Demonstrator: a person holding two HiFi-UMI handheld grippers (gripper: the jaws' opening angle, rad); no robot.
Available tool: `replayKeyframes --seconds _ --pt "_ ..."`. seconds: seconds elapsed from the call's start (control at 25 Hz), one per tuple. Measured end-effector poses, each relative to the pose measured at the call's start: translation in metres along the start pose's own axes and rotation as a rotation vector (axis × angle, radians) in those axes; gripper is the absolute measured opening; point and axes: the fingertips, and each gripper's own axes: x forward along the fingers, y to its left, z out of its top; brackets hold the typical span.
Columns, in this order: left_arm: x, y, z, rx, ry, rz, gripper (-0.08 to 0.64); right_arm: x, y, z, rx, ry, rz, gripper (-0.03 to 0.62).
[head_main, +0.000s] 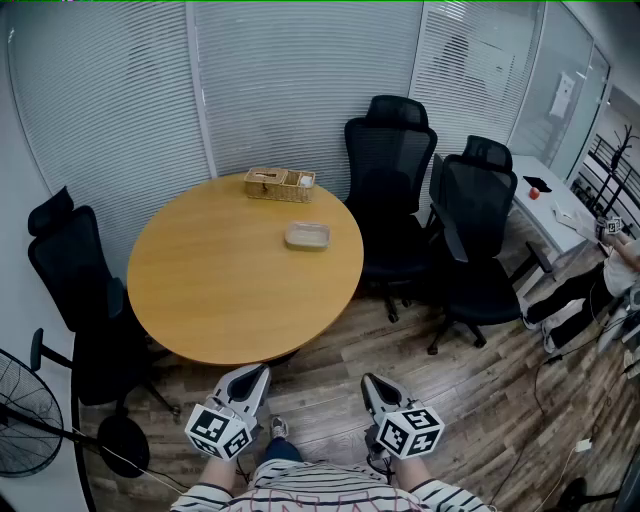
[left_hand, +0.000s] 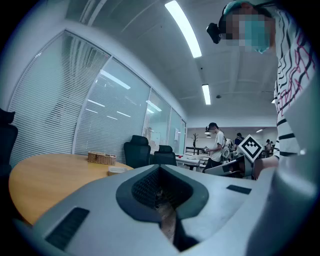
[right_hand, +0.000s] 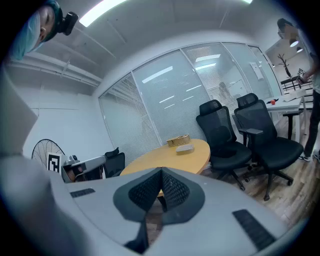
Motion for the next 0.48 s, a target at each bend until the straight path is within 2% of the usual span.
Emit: replayKeyframes --seconds 0.2,0.48 --pt "-0.003 -0.008 0.000 -0.008 -0.004 0.011 0.026 -0.007 0.007 -0.002 -0.025 -0.007 0.043 0.028" --pt "-0.006 -0.012 -0.007 -0.008 -0.003 0.082 0.032 -0.012 -0.005 0.006 -0.030 -0.068 0.024 0.035"
